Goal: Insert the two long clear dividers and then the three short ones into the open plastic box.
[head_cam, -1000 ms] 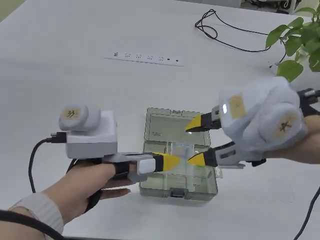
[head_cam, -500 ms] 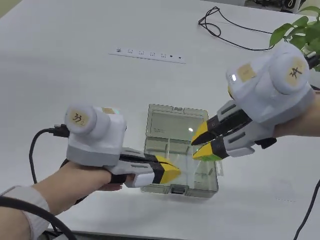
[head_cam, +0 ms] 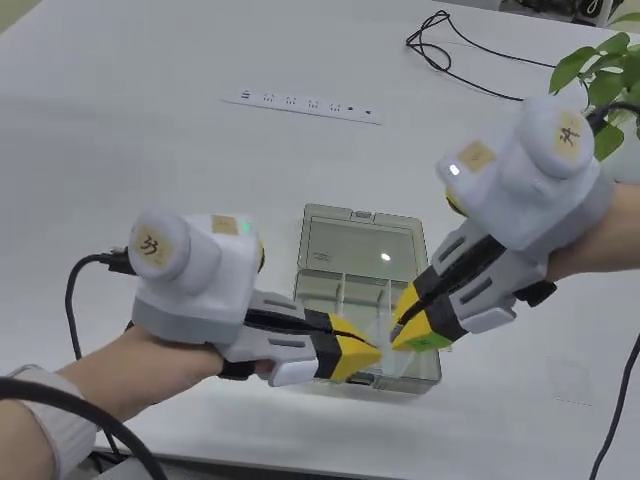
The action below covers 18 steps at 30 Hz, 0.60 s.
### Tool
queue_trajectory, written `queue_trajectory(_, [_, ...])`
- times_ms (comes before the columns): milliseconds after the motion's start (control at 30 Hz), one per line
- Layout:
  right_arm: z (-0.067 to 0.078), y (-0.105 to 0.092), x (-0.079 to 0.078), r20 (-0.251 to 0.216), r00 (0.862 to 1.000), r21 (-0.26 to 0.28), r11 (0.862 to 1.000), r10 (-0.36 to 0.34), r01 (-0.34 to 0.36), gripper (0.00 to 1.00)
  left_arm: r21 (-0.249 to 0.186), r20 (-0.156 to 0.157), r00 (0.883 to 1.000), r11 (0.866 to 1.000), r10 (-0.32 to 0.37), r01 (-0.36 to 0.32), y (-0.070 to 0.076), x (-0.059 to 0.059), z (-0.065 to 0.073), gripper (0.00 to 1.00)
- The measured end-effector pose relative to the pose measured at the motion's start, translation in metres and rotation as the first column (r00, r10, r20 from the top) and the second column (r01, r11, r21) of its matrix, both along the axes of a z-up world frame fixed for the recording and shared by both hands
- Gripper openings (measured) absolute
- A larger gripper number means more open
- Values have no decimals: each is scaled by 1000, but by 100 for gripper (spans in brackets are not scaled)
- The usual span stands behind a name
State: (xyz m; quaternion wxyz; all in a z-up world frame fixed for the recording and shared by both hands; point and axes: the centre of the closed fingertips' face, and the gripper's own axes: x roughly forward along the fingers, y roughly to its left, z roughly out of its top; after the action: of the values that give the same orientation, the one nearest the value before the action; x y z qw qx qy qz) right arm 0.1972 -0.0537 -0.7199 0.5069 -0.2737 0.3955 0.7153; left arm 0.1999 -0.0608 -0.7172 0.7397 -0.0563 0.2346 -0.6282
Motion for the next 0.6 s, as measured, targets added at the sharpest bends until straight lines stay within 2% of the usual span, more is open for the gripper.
queue_trajectory(133, [0,-2,-11,-54,999,-32,999,4,-6,2,14,15,999,999,-46,46,-2,-6,-1,0])
queue_trajectory(367, [0,-2,-17,-60,998,-66,998,-2,-2,2,18,0,998,998,-58,58,-2,-8,-4,0])
queue_trajectory(600, [0,-2,-11,-39,999,-76,997,-1,-2,2,7,-14,1000,1000,-23,23,0,-4,-4,0])
